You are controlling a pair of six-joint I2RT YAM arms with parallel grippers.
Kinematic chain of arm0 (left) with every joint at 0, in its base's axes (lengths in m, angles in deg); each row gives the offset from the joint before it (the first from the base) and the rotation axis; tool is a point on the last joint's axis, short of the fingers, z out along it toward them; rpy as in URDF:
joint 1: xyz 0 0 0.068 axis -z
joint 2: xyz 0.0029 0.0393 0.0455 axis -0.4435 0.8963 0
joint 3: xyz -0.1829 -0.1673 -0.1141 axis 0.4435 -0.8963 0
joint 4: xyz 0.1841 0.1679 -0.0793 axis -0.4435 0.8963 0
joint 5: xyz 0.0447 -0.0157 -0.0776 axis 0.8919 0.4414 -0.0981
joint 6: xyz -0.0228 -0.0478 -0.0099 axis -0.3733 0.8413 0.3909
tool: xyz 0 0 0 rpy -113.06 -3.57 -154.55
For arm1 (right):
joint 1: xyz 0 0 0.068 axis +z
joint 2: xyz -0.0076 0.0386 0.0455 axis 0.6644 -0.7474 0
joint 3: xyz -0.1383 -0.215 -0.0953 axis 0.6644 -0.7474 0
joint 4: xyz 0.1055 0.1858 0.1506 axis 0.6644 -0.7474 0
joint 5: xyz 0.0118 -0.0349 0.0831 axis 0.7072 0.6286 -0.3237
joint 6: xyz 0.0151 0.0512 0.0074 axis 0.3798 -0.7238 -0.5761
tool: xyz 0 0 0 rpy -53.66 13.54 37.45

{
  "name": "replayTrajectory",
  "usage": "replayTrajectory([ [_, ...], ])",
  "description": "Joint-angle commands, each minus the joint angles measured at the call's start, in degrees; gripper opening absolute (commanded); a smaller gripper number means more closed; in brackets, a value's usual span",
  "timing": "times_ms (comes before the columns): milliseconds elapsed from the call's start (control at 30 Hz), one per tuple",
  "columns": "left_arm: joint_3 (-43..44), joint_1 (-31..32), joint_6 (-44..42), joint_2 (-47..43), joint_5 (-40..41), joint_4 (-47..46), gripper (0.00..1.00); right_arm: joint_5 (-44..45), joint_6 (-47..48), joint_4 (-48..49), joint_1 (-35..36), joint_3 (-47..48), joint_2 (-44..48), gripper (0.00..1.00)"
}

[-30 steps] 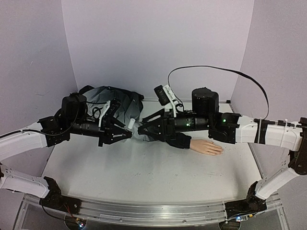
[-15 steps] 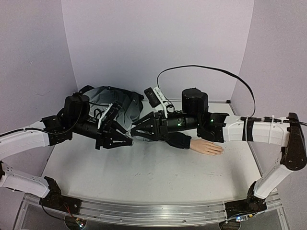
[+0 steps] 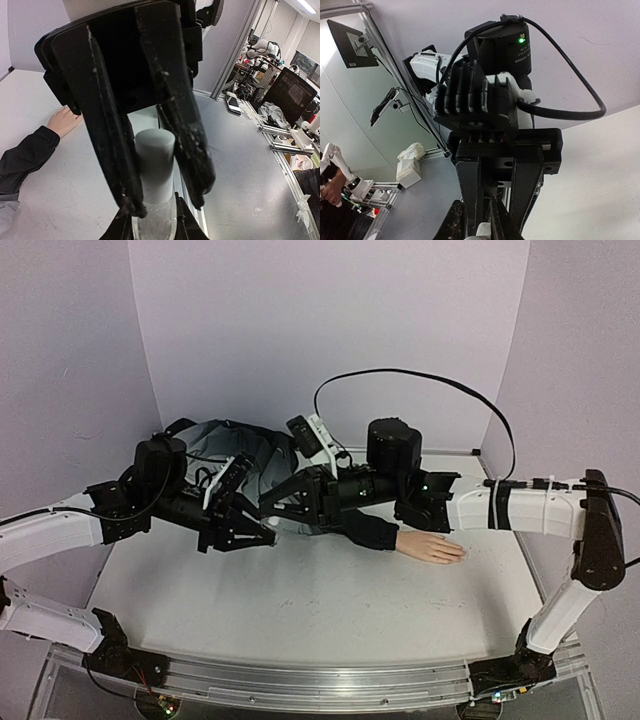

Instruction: Paint the nails

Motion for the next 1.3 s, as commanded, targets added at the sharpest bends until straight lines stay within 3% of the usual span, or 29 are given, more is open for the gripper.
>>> replayTrajectory([
  [0, 2.91, 0.34, 0.24, -0.98, 1.44, -2.64, 0.00, -1.26, -0.13, 4.06, 0.82, 2.88, -0.24, 0.05],
  [33, 2.80, 0.34, 0.25, -1.40, 3.50, -2.66, 0.00, -0.77, -0.10, 3.98, 1.05, 2.76, -0.37, 0.00],
  [100, 2.21, 0.33, 0.25, -2.84, 11.39, -2.73, 0.00, 1.23, -0.07, 3.80, 1.56, 2.52, -0.87, 0.00],
  [200, 0.62, 0.29, -0.33, -5.17, 27.78, -2.78, 0.00, 12.47, -0.36, 0.90, 3.20, 2.74, -2.19, 0.00],
  [300, -0.54, 0.25, -1.02, -7.19, 45.69, -2.71, 0.00, 33.86, -1.16, -5.51, 7.21, 5.11, -4.72, 0.00],
  [367, -1.37, 0.25, -2.18, -8.32, 54.50, -2.71, 0.00, 54.75, -4.19, -12.83, 11.39, 9.71, -7.91, 0.00],
  [433, -1.74, 0.26, -3.27, -9.25, 59.38, -2.67, 0.00, 69.60, -10.47, -22.24, 15.23, 16.27, -12.50, 0.00],
  [500, -2.01, 0.25, -3.63, -10.27, 60.34, -2.78, 0.00, 75.69, -15.28, -28.64, 18.61, 23.45, -18.21, 0.00],
  [600, -2.12, 0.25, -4.21, -10.66, 59.09, -2.75, 0.00, 76.04, -13.99, -26.69, 20.37, 25.79, -18.89, 0.00],
  [733, -1.95, 0.25, -4.81, -10.38, 57.21, -2.66, 0.00, 71.52, -5.42, -15.52, 19.19, 18.35, -11.18, 0.02],
  [800, -1.82, 0.25, -5.00, -10.16, 56.14, -2.71, 0.00, 68.79, -3.74, -15.08, 17.05, 15.68, -7.22, 0.23],
  [1000, -1.42, 0.25, -4.87, -9.64, 51.17, -2.30, 0.00, 57.56, 4.01, -9.96, 10.38, 0.85, 7.42, 0.64],
  [1133, -0.77, 0.25, -4.32, -8.35, 41.58, -2.25, 0.00, 43.17, 4.10, -5.10, 4.18, -8.55, 14.53, 0.78],
  [1267, 0.40, 0.29, -2.98, -7.09, 22.82, -2.43, 0.00, 32.93, 4.90, -3.13, 1.68, -11.54, 17.63, 0.81],
])
